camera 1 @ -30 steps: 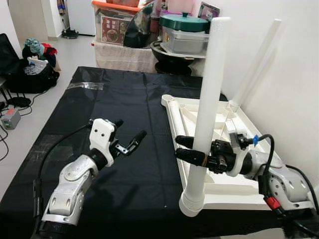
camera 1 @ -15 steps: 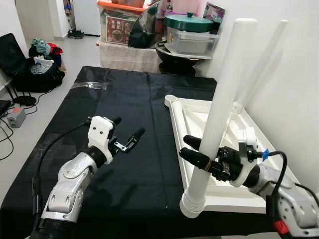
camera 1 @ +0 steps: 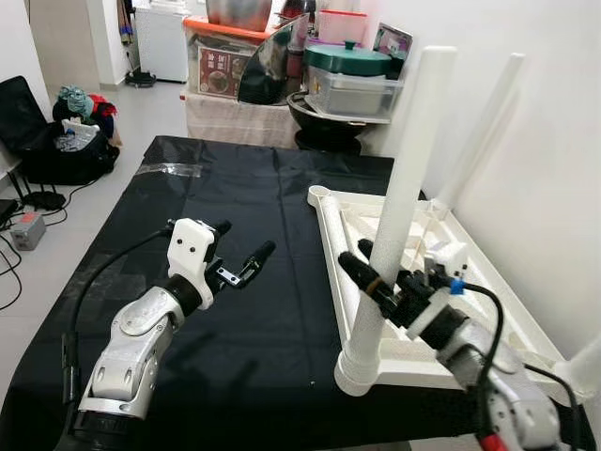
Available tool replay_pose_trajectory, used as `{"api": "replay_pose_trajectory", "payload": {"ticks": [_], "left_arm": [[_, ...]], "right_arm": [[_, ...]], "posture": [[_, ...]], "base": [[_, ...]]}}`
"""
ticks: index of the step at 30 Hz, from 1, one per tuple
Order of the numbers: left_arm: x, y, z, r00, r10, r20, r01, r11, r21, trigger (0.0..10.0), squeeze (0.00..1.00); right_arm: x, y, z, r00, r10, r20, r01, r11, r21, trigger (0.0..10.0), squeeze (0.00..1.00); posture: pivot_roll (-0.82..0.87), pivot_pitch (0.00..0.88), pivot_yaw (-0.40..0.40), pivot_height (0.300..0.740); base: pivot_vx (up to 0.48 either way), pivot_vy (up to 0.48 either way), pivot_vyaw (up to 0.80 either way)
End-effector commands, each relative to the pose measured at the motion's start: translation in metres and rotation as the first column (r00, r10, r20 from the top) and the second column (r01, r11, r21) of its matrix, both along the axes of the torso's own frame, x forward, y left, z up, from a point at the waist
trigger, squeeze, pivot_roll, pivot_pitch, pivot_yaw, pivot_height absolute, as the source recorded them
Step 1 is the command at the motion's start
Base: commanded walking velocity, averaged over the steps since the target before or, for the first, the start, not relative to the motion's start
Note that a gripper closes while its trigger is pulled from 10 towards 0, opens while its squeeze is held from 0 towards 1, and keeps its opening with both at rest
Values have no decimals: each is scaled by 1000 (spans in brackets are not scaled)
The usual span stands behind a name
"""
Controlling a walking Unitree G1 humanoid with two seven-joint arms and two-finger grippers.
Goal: Building children table
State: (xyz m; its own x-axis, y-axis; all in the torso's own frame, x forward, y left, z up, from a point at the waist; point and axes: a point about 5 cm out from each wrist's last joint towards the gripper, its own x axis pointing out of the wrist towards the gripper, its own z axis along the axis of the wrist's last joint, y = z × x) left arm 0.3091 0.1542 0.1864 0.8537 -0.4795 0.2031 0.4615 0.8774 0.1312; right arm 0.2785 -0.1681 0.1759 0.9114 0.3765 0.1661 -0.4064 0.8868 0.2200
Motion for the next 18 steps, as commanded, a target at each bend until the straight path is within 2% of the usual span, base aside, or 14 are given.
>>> {"api": "replay_pose_trajectory", "payload": {"ticks": [1,2,6,8,13,15,16,17,18], "left_arm": [[1,-4,-2,1000,-17,-11,17,1000,3,10000,0],[1,-4,-3,1000,-18,-11,18,1000,1,10000,0],[1,-4,-3,1000,-18,-11,18,1000,0,10000,0],[1,-4,-4,1000,-16,-12,16,1000,1,10000,0],[1,-4,-4,1000,-15,-12,15,1000,0,10000,0],[1,-5,-4,1000,-16,-12,16,1000,-1,10000,0],[1,-5,-4,1000,-16,-12,16,1000,-1,10000,0],[2,-5,-4,1000,-17,-11,17,1000,-2,10000,0],[2,-5,-5,1000,-17,-11,17,1000,-2,10000,0]], "right_arm": [[0,-17,-27,981,-135,-139,130,991,-40,10000,0],[-1,-18,-27,971,-199,-132,193,979,-60,10000,0],[-4,-20,-31,953,-271,-132,258,960,-108,10000,0],[-7,-21,-32,937,-330,-116,311,938,-153,10000,0],[-10,-19,-31,927,-365,-87,343,919,-194,10000,0],[-9,-16,-31,933,-350,-83,330,925,-188,10000,0],[-9,-8,-27,960,-274,-54,261,949,-180,10000,0],[-11,3,-21,988,-153,-11,149,975,-168,10000,0],[-12,10,-17,998,-68,20,70,984,-163,10000,0]], "posture": [[45,0,-92,740],[44,0,-90,740],[44,0,-92,740],[41,0,-93,740],[37,0,-93,740],[37,0,-93,740],[39,0,-91,740],[38,0,-89,740],[37,0,-90,740]], "base": [[0,0,0],[0,0,0],[0,0,0],[0,0,0],[0,0,0],[0,0,0],[0,0,0],[0,0,0],[0,0,0]]}}
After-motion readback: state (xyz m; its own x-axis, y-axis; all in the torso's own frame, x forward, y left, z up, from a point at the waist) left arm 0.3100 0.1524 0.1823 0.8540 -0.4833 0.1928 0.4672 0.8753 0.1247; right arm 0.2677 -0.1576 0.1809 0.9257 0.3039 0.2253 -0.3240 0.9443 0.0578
